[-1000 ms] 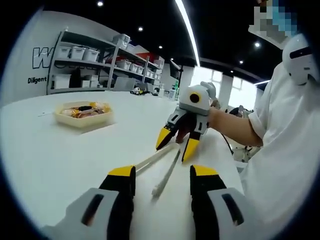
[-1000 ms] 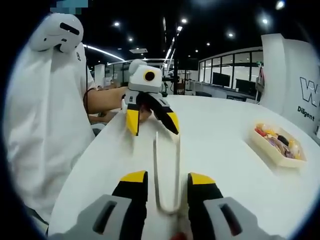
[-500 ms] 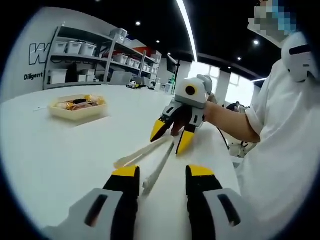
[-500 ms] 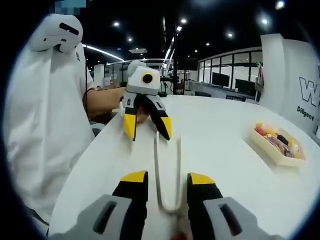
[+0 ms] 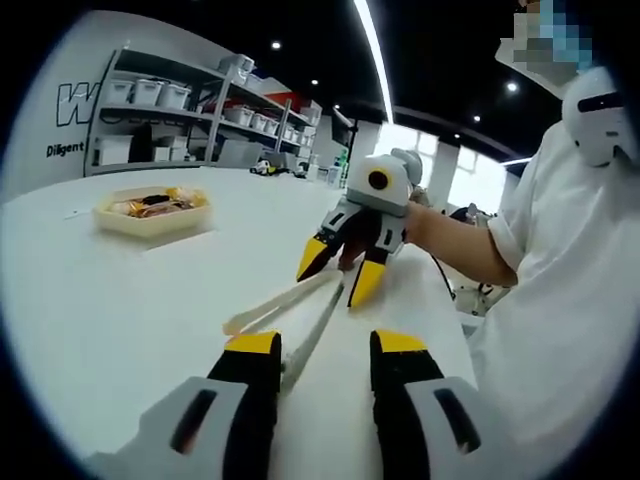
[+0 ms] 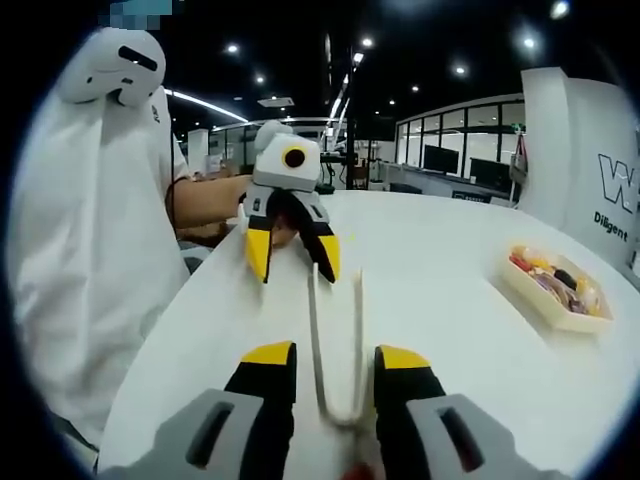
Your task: Place the target food into the container with the food tongs after gripping and lifting it, then release it inside without dropping or visibly crushing the food.
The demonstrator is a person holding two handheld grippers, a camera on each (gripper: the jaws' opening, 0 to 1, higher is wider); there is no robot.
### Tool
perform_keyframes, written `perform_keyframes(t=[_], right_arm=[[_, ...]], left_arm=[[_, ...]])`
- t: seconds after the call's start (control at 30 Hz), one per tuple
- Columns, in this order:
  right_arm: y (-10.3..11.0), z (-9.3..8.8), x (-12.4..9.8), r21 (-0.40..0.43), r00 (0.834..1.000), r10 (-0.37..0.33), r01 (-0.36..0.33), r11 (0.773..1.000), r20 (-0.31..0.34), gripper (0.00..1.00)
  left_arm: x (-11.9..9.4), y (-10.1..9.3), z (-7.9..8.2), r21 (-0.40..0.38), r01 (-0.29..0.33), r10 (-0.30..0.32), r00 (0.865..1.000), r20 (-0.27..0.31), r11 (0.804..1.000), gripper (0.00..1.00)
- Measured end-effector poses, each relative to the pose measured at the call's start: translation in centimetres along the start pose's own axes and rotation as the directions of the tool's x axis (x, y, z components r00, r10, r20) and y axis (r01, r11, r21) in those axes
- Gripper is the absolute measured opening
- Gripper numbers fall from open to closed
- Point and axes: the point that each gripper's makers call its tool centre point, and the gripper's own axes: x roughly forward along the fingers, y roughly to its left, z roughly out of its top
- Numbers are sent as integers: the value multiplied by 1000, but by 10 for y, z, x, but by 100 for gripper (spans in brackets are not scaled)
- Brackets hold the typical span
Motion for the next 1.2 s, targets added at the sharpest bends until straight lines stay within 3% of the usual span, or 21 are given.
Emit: perform_keyframes(t=[0.93, 1.2], right_arm=[[-2, 0, -3, 9, 1000, -12, 12, 1000, 8, 26], [-3, 2, -4, 13, 1000, -30, 30, 999, 6, 31]], left_arm=[[-5, 8, 16, 8, -48, 47, 997, 60, 999, 40], [-7, 7, 18, 11, -57, 56, 996, 67, 998, 41]])
